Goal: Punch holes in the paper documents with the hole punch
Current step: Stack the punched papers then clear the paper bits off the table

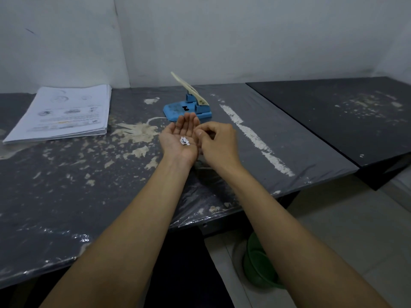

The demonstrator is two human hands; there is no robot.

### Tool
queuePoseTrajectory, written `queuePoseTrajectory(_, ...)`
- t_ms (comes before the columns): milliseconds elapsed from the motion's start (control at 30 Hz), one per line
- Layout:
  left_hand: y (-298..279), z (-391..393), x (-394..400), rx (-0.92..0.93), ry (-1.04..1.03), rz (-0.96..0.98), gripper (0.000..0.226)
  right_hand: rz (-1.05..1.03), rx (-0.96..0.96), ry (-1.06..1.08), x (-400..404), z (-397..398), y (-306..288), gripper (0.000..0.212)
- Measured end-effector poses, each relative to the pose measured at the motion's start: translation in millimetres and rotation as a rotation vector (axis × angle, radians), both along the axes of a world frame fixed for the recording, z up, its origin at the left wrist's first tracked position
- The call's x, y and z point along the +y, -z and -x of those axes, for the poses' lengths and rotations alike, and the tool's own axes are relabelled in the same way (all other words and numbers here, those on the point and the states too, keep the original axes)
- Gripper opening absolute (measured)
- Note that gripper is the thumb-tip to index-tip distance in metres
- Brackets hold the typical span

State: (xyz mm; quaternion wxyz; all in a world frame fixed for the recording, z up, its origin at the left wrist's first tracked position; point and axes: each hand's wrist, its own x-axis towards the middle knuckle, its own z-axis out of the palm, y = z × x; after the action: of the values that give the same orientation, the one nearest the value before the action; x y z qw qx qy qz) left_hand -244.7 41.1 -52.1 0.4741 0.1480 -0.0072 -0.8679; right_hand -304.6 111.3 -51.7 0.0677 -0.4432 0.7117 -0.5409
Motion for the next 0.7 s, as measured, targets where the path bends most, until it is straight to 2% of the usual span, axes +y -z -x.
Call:
queuePoseTrajectory(167, -10.5, 4.2, 4.3, 0.004, 0.022, 0.031, 0.037, 0.074, -0.200, 0.081, 4.4, 18.4, -15.4, 0.022)
queuePoseTrajectory(367, -28.8, 24.1, 26.8, -0.036, 0.110, 0.067, 0.036, 0.193, -0.343, 0.128, 29.2, 33.2, -34.1, 0.031)
queuePoseTrajectory(700, -44.3, 80.4, 126.0, 0.050, 0.372, 0.101, 0.033, 0.512, -0.820, 0.259, 112.4, 40.5, -32.0, 0.036)
